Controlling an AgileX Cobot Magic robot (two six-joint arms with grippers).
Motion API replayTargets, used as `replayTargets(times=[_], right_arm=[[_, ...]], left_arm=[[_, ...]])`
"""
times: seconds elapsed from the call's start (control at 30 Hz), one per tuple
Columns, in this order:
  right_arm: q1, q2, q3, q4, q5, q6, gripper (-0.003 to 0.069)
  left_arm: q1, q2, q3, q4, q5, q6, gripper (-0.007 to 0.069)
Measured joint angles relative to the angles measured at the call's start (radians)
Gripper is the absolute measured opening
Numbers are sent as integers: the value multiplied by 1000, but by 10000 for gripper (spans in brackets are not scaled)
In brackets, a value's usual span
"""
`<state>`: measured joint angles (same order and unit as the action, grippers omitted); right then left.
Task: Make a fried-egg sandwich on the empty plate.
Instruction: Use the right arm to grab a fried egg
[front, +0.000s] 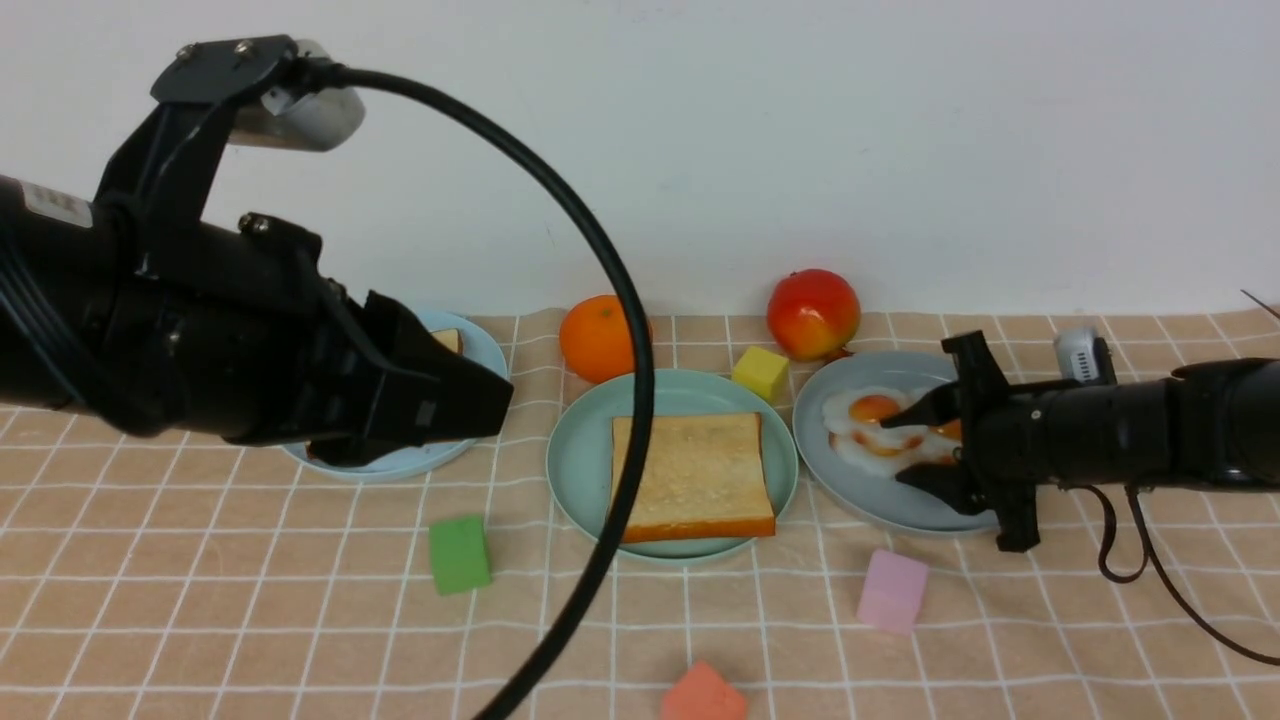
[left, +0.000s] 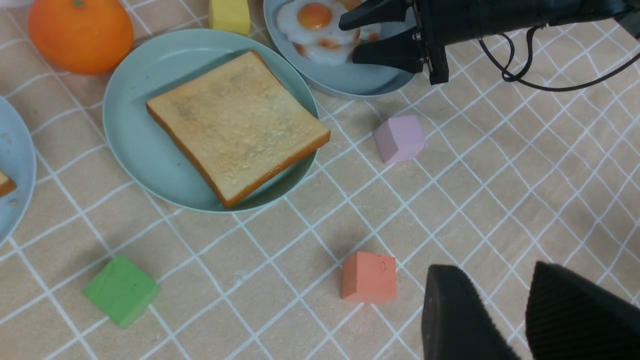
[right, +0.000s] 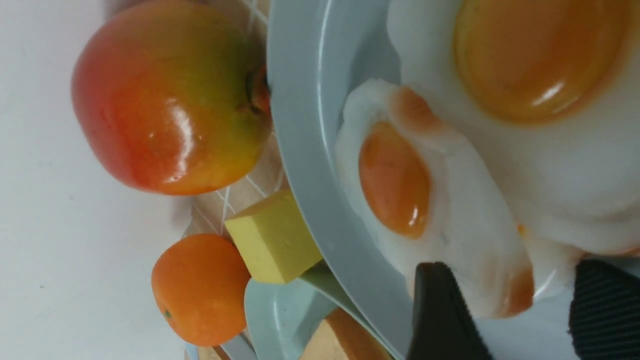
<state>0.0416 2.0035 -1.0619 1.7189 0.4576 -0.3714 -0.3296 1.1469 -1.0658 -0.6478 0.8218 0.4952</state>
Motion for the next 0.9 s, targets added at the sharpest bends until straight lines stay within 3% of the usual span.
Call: replayTargets(times=[0.9], right_arm=[[0, 2, -14, 0, -4, 57, 368]], left_arm=[[0, 0, 0, 2, 10, -3, 238]])
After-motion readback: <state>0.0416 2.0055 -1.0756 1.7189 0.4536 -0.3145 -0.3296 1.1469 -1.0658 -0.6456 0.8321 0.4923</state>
